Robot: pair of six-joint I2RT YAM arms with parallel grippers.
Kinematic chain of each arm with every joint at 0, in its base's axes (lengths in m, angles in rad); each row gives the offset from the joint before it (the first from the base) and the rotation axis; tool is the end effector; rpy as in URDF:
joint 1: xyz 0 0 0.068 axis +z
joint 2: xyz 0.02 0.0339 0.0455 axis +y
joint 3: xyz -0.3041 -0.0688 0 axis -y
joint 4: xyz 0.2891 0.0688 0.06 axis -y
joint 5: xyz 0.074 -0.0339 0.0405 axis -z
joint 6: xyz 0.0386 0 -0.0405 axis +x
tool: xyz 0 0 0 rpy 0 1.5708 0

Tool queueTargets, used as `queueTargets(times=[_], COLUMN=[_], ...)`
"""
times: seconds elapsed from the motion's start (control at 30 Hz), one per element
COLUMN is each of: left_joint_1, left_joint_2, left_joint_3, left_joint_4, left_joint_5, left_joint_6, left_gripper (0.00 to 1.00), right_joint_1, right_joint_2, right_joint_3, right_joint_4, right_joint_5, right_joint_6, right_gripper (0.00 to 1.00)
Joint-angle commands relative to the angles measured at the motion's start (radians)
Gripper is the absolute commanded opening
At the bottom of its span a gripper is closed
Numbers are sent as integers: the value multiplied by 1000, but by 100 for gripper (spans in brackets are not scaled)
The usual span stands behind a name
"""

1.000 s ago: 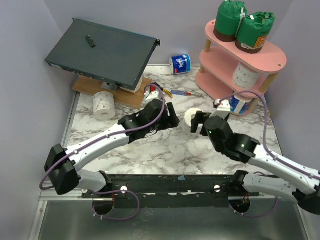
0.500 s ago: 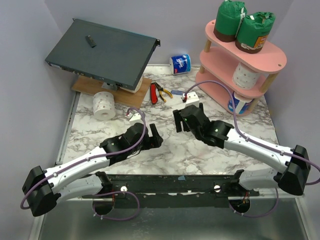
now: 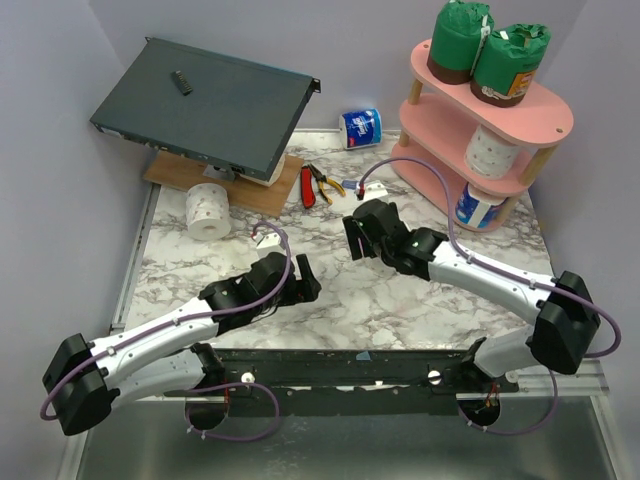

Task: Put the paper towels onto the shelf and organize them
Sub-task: Pick up the paper towel from the center of the board.

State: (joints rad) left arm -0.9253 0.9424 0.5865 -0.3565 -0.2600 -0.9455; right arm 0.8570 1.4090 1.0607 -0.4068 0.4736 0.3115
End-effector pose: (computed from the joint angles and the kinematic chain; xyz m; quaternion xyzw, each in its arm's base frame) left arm 0.1387 -0.1677 0.2423 -0.0630 0.9010 -0.2621 0.3398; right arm 0.2373 0.2471 0.2971 -0.1508 0.8844 0.0330 0.4404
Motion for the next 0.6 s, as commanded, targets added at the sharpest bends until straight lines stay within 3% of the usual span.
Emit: queueTargets(times=[0.0,0.57], left_joint_1=[-6,-6], left_joint_2=[25,59], left_joint_3=[-1,7], left_joint_4=[3,3], left_joint_5=[-22,-5], left_joint_6=[17,23], left_gripper=[86,86], right_joint_1=[-24,-47], right_joint_2=[44,122], right_joint_3=[35,18], right_joint_4=[-24,0], right_joint_5=[-28,27], right_joint_6=[-26,-43], right_gripper=[74,75])
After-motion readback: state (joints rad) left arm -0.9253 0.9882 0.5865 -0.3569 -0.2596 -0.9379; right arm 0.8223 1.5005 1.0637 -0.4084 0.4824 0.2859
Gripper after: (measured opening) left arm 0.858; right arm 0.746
